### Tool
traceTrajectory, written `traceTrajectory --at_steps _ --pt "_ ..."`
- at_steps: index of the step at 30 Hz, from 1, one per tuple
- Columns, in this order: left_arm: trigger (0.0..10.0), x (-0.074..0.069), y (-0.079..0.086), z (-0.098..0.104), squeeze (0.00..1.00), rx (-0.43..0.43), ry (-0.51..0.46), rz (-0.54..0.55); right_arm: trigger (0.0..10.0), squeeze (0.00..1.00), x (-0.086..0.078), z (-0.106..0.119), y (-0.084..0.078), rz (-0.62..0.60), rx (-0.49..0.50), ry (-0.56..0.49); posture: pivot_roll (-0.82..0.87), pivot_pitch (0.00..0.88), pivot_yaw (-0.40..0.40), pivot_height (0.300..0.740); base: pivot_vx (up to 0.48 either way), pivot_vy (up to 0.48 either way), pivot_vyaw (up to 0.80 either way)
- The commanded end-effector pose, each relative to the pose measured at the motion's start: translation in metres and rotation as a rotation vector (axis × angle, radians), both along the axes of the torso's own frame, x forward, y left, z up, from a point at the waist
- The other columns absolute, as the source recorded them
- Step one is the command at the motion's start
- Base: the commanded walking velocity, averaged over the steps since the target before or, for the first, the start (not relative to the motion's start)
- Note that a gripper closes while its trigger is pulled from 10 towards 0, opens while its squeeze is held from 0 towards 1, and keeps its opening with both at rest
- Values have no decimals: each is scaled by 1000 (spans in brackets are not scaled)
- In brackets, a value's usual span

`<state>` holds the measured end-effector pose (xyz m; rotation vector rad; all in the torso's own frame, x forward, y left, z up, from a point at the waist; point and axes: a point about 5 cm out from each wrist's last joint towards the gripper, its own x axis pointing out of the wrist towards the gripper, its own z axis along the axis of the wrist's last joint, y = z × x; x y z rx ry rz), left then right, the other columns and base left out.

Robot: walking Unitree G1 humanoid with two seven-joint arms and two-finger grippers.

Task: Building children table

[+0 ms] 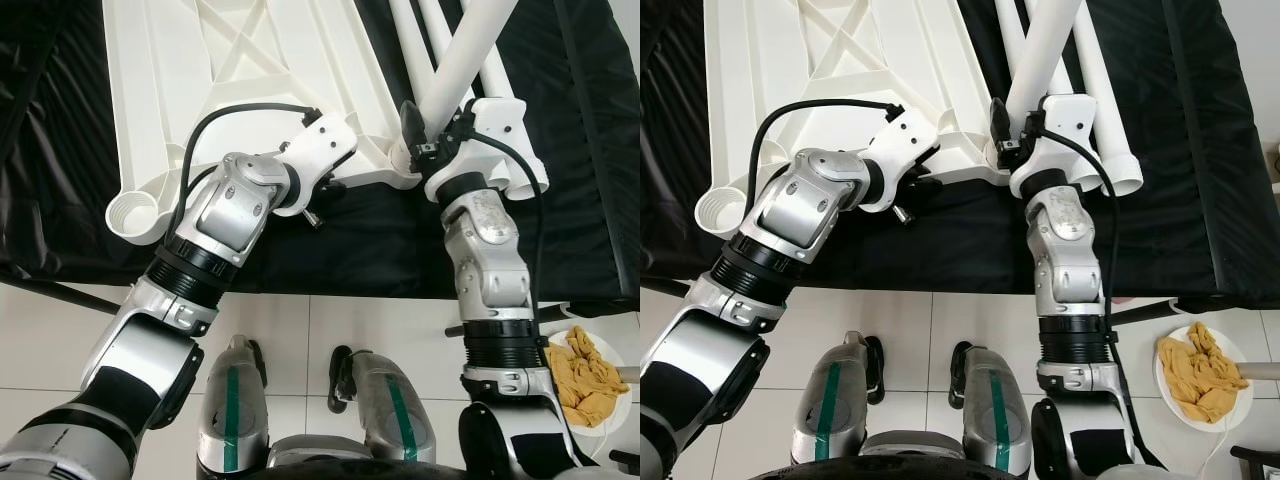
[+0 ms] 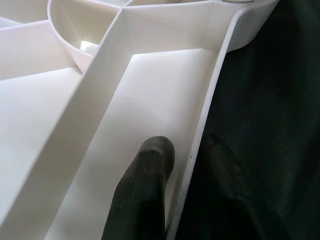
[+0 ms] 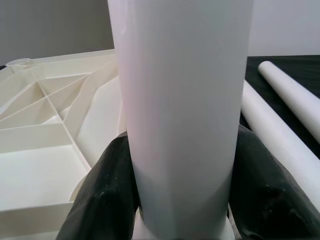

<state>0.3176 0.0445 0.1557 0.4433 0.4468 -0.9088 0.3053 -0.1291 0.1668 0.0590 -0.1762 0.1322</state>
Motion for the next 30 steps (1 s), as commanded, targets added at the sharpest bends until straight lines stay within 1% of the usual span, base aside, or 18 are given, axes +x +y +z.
traceTrajectory --at_steps 1,3,5,7,8,13,15,17,20,23,25,26,30 --pt "10000 1 -3 2 0 3 -46 57 10000 0 1 -16 14 0 3 84 78 102 -37 740 0 0 0" --pt "10000 1 -3 3 0 3 -46 57 10000 0 3 -19 14 -52 1 100 77 101 -37 740 0 0 0" --pt "10000 1 -4 4 0 3 -49 56 10000 0 9 -25 11 -166 0 131 76 103 -37 740 0 0 0" --pt "10000 1 -4 4 0 3 -49 56 10000 0 9 -25 11 -166 0 131 76 103 -37 740 0 0 0" --pt "10000 1 -4 4 0 1 -50 56 10000 0 11 -29 13 -225 2 153 81 107 -40 740 0 0 0" --pt "10000 2 -3 5 0 2 -53 59 10000 0 10 -31 18 -219 -1 161 81 108 -41 740 0 0 0" --pt "10000 3 -3 5 0 3 -54 63 10000 0 9 -31 16 -221 2 161 79 109 -41 740 0 0 0" --pt "10000 3 -2 5 0 2 -53 64 10000 0 9 -31 10 -247 -1 165 76 108 -41 740 0 0 0" --pt "10000 3 -2 6 0 2 -54 64 10000 0 9 -31 7 -268 -8 169 74 108 -42 740 0 0 0" --pt "10000 4 -3 6 0 0 -56 63 10000 0 6 -31 7 -279 -12 145 67 107 -41 740 0 0 0" --pt "10000 4 -4 7 0 -1 -57 63 10000 0 5 -32 6 -292 -2 143 67 107 -41 740 0 0 0" --pt "10000 4 -4 7 0 -3 -59 62 10000 0 3 -34 7 -319 12 150 65 108 -40 740 0 0 0" --pt "10000 4 -5 8 0 -4 -59 61 10000 0 3 -33 10 -325 12 144 64 107 -39 740 0 0 0"
